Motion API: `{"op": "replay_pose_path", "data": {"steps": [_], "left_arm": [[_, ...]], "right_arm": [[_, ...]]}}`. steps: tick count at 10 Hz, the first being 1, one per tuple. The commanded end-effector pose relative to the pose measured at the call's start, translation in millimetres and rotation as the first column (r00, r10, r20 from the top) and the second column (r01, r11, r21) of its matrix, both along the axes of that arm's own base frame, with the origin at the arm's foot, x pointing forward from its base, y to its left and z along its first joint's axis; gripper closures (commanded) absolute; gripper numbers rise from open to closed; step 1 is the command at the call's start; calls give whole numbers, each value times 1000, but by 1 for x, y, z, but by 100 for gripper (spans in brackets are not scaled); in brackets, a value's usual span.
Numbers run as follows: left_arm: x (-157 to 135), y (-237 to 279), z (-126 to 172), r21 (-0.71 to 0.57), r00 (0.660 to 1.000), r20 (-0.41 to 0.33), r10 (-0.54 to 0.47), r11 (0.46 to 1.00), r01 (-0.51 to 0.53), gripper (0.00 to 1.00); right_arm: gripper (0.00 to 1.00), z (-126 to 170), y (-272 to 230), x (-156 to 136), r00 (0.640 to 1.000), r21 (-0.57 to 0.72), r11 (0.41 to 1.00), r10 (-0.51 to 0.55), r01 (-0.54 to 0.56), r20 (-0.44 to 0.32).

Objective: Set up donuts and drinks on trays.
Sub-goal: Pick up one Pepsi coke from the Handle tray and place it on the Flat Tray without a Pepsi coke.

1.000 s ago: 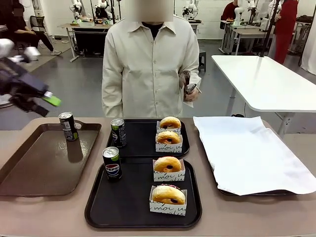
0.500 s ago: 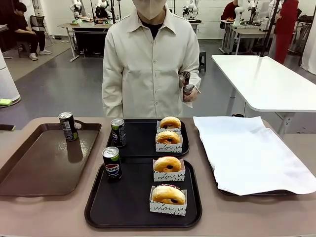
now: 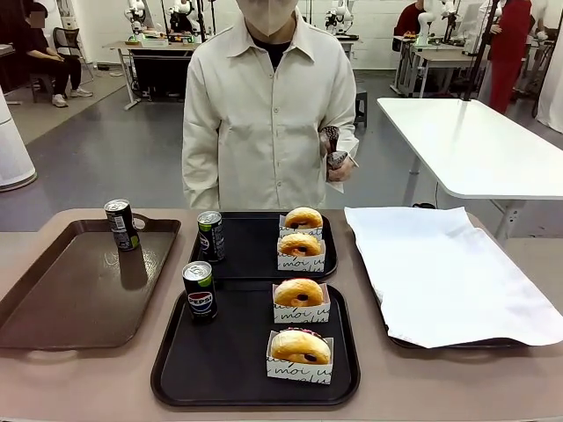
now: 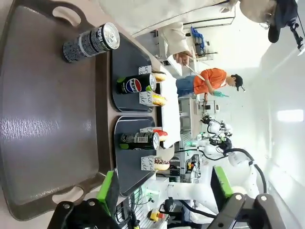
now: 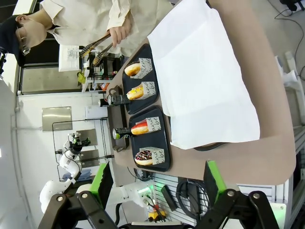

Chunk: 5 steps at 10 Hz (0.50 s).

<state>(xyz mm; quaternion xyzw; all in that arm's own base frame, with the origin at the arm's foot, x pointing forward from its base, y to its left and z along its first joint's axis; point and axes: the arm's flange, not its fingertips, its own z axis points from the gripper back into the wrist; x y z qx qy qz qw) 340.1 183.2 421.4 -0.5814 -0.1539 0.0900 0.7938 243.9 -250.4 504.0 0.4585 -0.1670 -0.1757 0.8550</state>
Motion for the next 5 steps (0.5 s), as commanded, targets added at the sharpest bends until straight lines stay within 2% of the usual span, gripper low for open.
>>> {"op": "replay_pose_path", "data": {"steps": [1, 5], "left_arm": [[2, 1, -8, -24, 1000, -20, 2, 1000, -2, 0], [2, 1, -8, -24, 1000, -20, 2, 1000, -2, 0]], "right_arm": [[0, 0, 0, 2, 1000, 13, 1000, 6, -7, 30], [0, 0, 0, 2, 1000, 13, 1000, 6, -7, 30]]}}
